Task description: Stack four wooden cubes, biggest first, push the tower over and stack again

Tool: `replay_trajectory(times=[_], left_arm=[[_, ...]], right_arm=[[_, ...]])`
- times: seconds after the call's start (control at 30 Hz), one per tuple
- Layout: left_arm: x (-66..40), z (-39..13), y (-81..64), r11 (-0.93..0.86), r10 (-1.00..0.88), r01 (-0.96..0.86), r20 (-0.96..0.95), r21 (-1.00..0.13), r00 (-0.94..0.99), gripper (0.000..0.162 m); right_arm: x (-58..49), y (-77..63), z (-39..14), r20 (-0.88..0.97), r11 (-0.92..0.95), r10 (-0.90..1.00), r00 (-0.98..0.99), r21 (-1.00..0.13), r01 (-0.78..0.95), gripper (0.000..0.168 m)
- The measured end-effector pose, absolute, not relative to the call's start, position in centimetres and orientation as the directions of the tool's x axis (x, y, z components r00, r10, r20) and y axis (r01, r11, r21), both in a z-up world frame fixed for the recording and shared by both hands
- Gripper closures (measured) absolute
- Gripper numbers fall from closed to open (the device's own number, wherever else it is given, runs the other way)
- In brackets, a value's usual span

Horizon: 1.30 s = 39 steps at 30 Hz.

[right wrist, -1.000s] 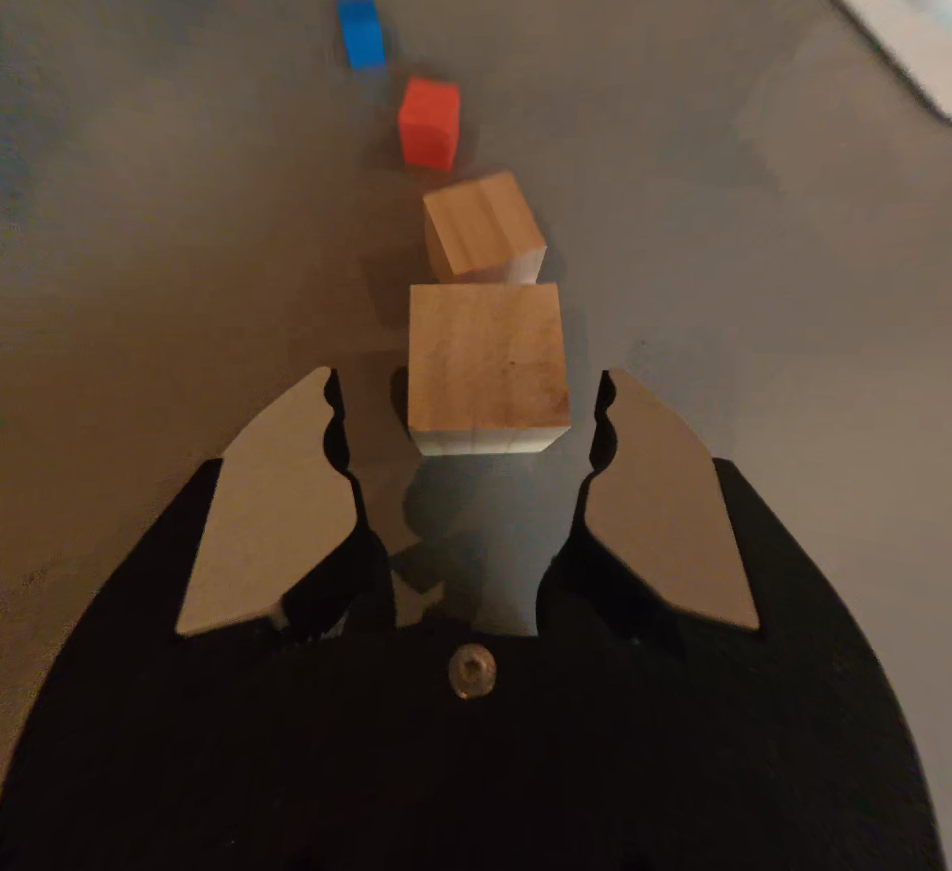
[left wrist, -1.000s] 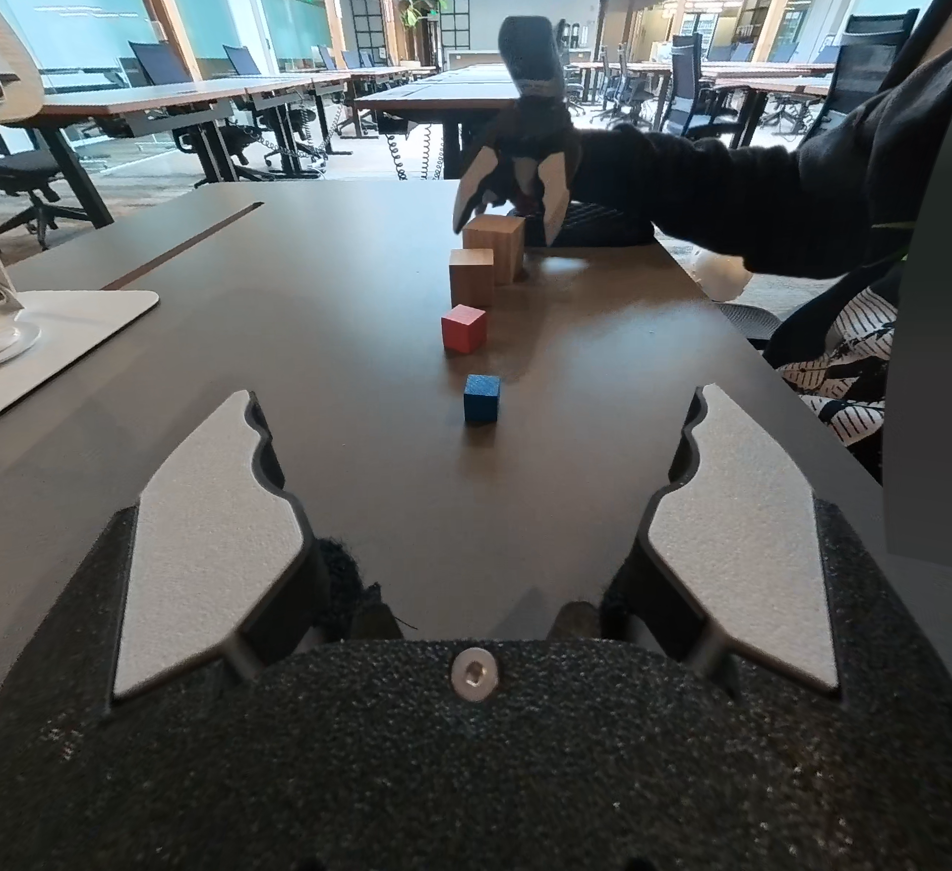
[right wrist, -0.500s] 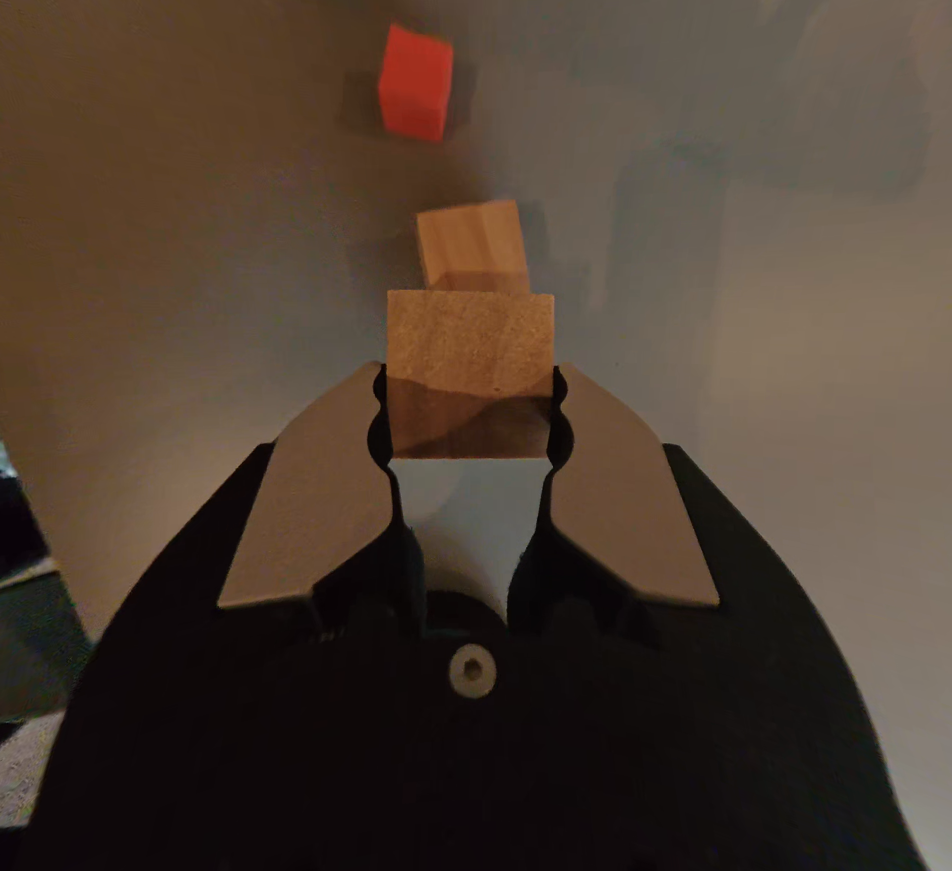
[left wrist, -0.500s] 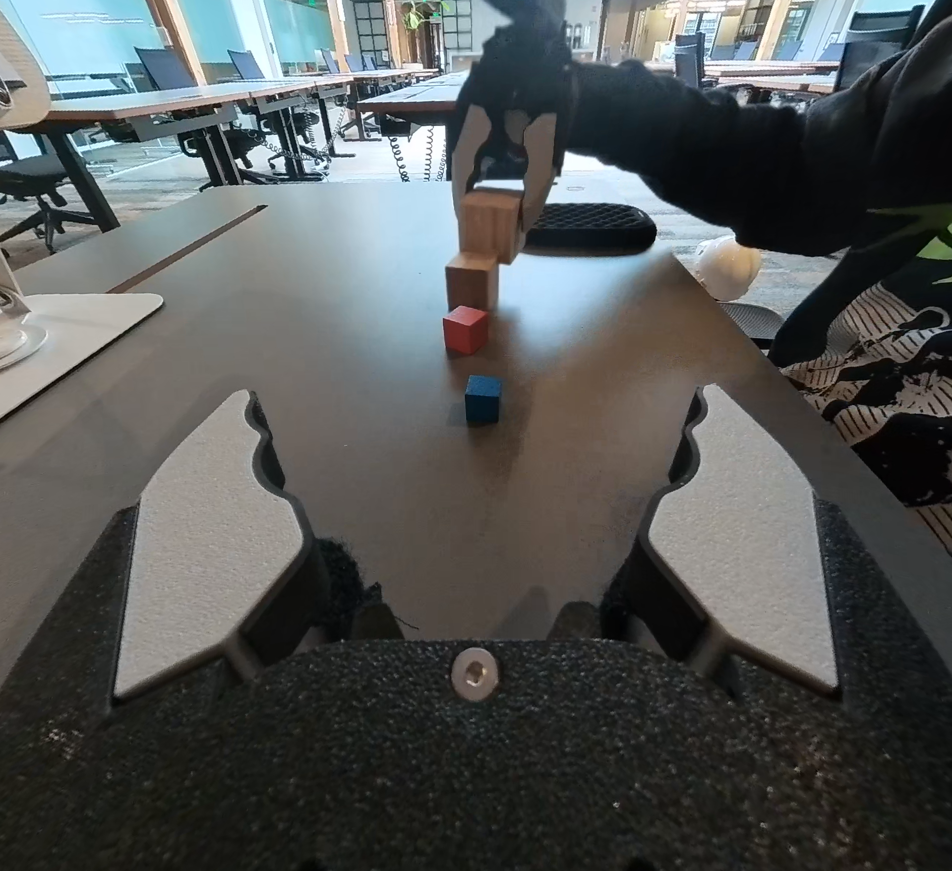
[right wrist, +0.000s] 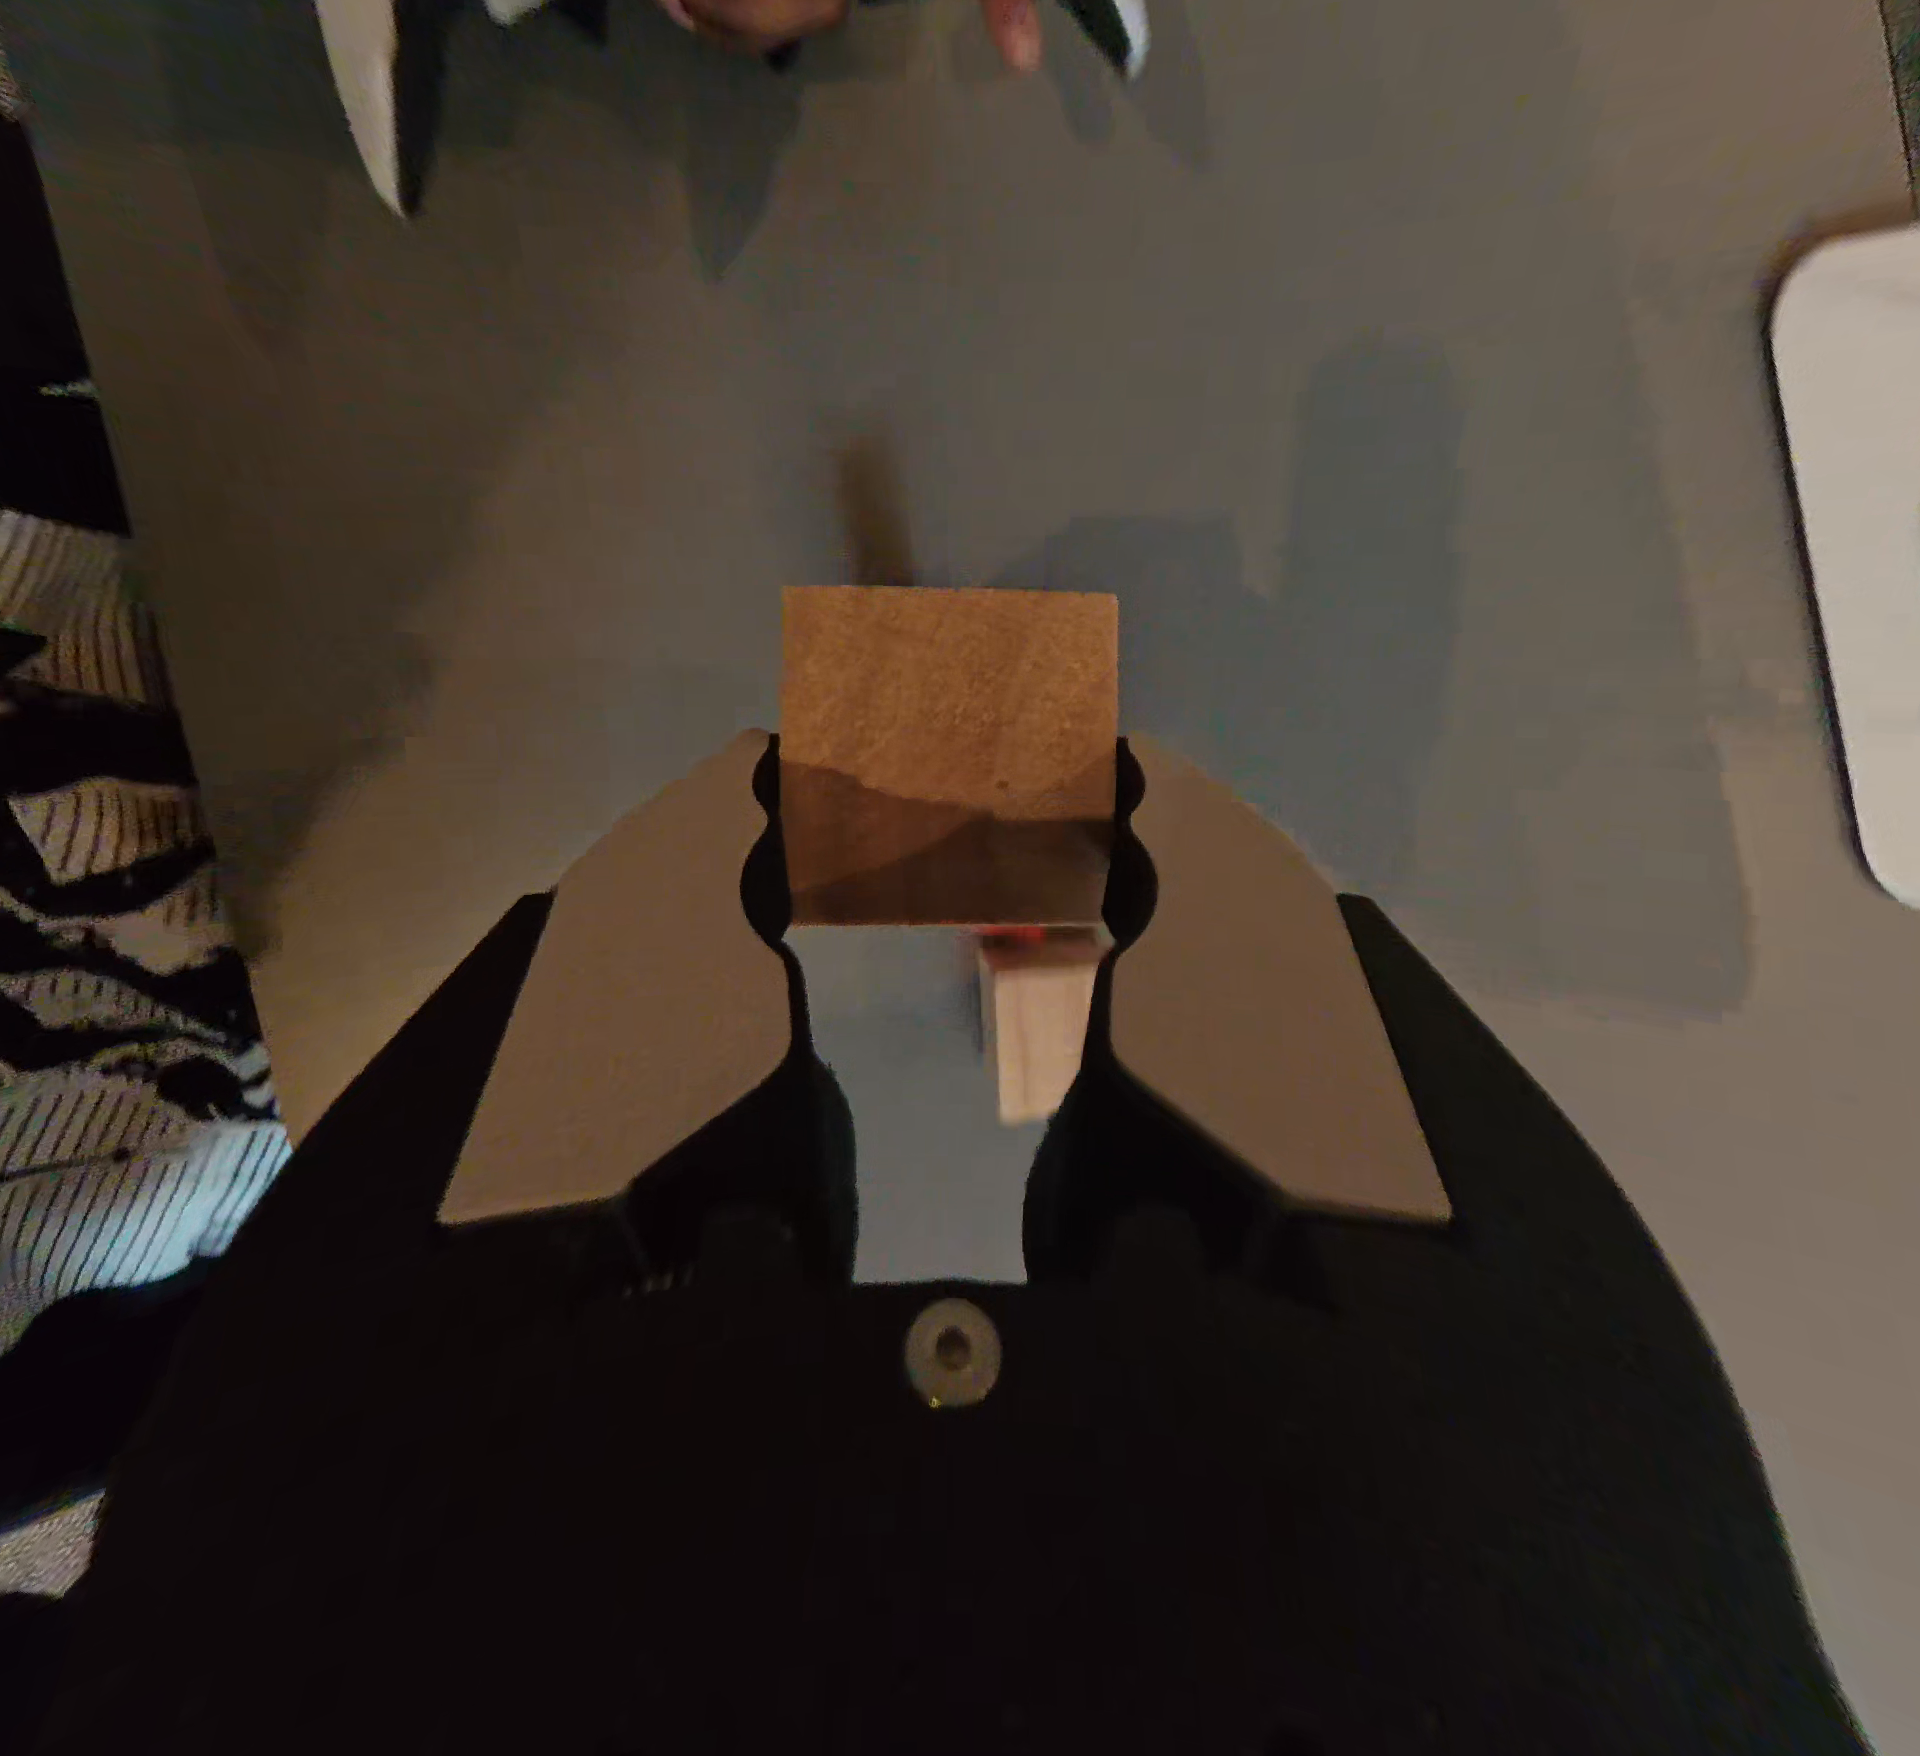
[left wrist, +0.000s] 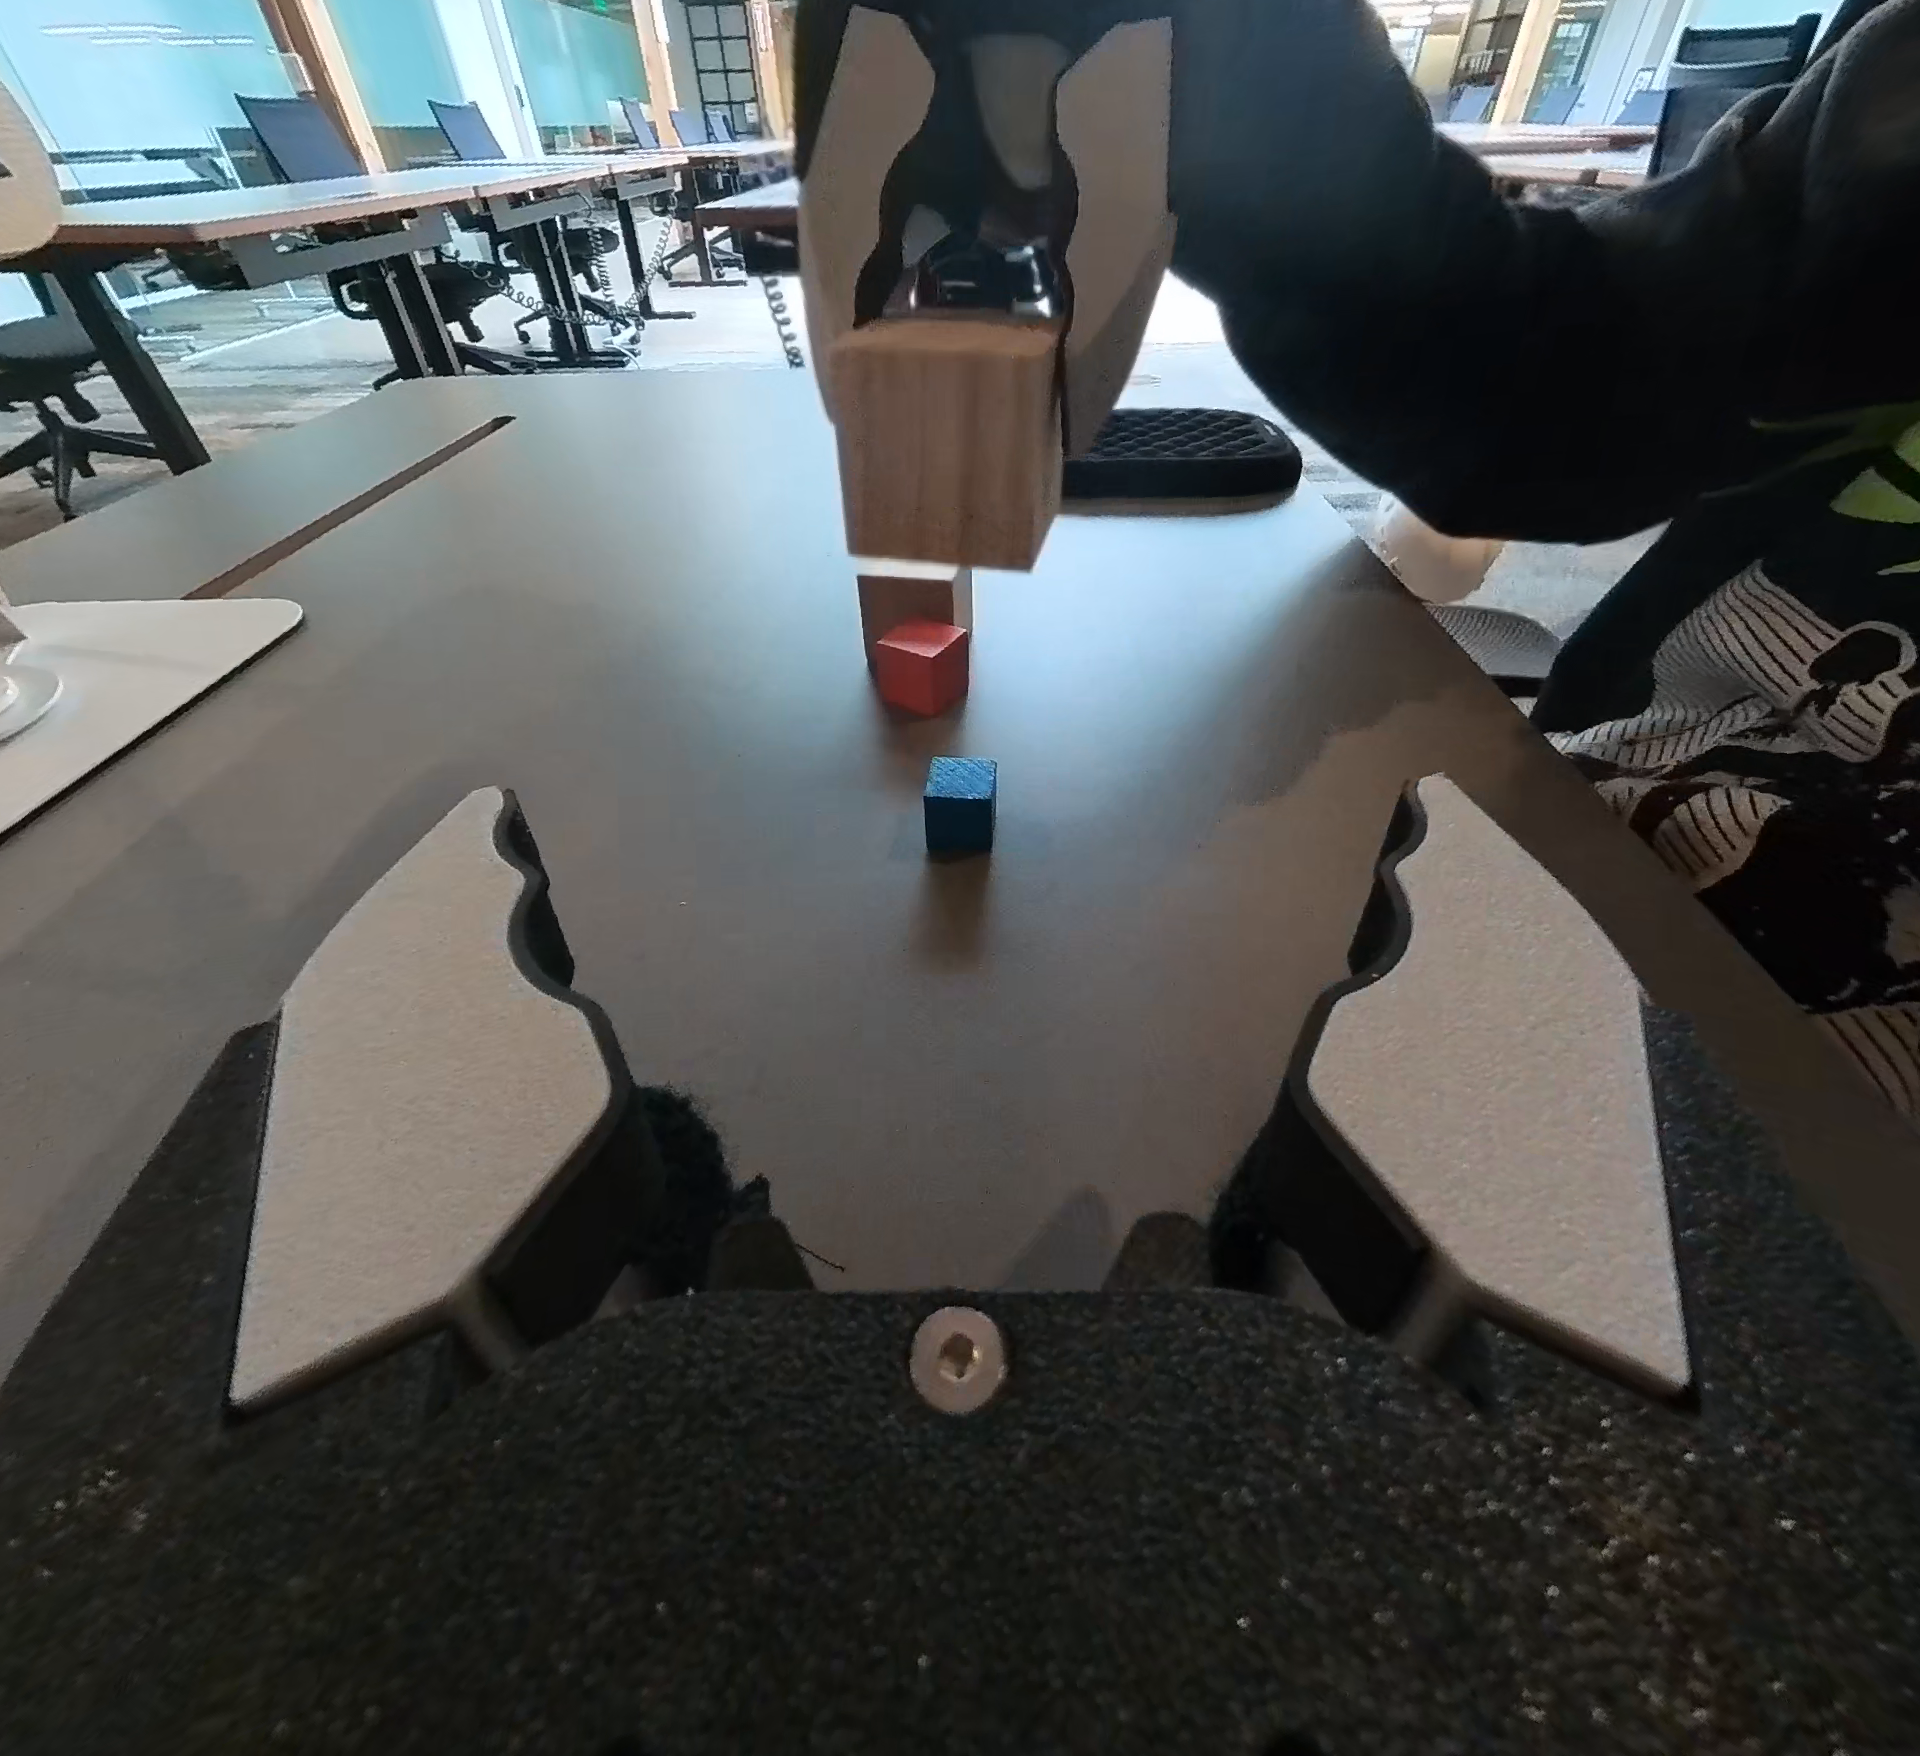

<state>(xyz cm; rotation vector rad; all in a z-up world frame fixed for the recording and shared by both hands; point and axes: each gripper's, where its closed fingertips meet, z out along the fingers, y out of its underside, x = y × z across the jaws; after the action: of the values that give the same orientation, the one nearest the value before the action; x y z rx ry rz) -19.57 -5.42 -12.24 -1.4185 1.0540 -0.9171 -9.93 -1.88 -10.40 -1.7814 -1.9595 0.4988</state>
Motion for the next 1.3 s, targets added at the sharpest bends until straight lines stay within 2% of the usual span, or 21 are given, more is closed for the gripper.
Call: replay_trajectory(times=[0.3, 0.77, 1.0, 1.17, 1.3], left_arm=[[-19.5, -12.3, -5.5, -0.018, -0.955, -0.111, -0.016, -0.994, 0.295, 0.016], [-19.5, -12.3, -5.5, -0.021, -0.956, -0.115, -0.013, -0.993, 0.292, 0.016], [-19.5, -12.4, -5.5, -0.020, -0.957, -0.118, -0.015, -0.993, 0.291, 0.016], [-19.4, -12.4, -5.5, -0.021, -0.957, -0.120, -0.015, -0.993, 0.291, 0.016], [-19.4, -12.4, -5.5, -0.020, -0.956, -0.122, -0.017, -0.992, 0.292, 0.016]], right_arm=[[-17.9, -4.9, -15.3, 0.038, 0.181, 0.980, -0.194, -0.563, 0.806, 0.110], [-19.1, -5.4, -18.4, 0.028, 0.237, 0.963, -0.266, -0.552, 0.800, 0.110], [-19.1, -5.5, -18.4, 0.022, 0.253, 0.957, -0.291, -0.559, 0.790, 0.109], [-18.6, -5.2, -15.9, 0.032, 0.229, 0.964, -0.264, -0.608, 0.760, 0.087], [-15.4, -3.4, -13.0, 0.104, 0.255, 0.965, -0.241, -0.593, 0.764, 0.088]])
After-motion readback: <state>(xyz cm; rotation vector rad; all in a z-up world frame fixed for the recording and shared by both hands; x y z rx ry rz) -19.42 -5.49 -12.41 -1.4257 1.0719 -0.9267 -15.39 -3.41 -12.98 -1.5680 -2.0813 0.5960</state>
